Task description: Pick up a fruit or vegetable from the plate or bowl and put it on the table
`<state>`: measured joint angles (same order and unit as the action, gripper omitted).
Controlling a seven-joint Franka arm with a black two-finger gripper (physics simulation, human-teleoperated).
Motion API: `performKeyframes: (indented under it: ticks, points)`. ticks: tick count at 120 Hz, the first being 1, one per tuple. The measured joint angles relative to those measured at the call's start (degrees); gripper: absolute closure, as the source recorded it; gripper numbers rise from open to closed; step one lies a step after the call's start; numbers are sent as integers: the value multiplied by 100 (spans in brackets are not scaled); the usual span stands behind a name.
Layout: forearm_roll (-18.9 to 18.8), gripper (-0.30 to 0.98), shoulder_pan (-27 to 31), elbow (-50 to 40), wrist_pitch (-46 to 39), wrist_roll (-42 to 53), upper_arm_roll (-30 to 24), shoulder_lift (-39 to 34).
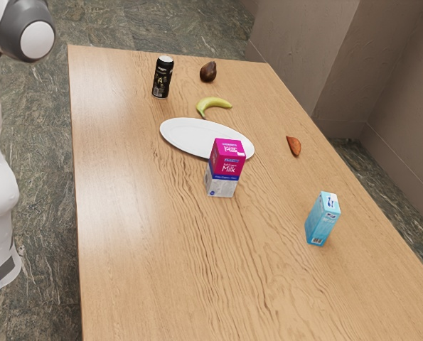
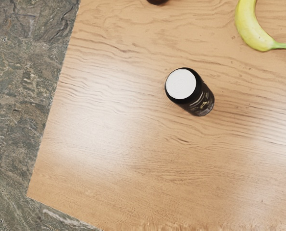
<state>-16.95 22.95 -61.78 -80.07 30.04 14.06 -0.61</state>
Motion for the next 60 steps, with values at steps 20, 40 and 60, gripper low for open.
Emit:
performKeyframes:
  ticks: [20,40,60]
  points:
    - [952,2,-21,-641,248,-288,1158,360]
    - [1956,2,-529,-715,176,-420,117,690]
    - [2002,2,-1816,-609,210,-456,-211,757]
